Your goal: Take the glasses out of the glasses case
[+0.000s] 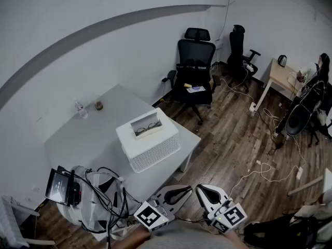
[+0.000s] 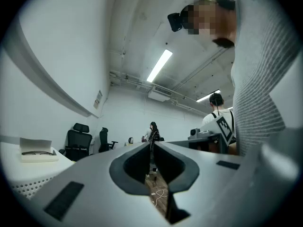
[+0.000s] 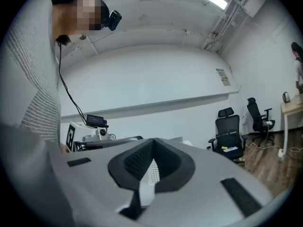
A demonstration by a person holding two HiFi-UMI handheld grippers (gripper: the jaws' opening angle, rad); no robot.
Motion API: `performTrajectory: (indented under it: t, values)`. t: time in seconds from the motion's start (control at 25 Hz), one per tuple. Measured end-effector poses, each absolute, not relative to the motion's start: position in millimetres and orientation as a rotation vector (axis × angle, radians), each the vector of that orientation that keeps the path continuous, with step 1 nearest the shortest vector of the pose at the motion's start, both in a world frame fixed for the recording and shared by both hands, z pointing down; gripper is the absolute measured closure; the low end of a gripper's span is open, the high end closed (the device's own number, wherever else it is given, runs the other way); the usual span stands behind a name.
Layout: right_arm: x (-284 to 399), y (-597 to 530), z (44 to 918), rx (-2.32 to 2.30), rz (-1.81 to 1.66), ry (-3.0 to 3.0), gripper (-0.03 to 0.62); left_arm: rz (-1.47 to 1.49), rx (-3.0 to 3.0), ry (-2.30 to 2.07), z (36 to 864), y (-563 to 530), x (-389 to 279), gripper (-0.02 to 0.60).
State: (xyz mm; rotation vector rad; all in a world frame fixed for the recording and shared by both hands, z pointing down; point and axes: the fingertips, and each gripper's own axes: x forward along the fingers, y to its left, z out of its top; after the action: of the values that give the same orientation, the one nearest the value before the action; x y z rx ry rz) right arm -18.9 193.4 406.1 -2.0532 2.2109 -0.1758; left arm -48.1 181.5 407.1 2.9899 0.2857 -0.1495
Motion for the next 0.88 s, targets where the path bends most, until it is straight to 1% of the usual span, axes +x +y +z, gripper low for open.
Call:
performTrajectory:
  t: [0.52, 0.76, 0.88]
  values:
    - [-18.7, 189.0, 404.1, -2.055, -0.169, 2.228, 0.58, -0.192, 3.009, 0.306, 401.0, 178.3, -46.0, 0.566]
    - [-18.2, 189.2, 406.0, -2.057, -0.168, 2.229, 0.582, -0.146, 2.995, 0.311, 406.7, 179.3, -44.9, 0.566]
    - [-16.4, 190.3, 405.4, -2.049, -0.164, 2.213, 0.581, -0.183, 3.004, 0.321, 401.4, 180.4, -43.2, 0.566]
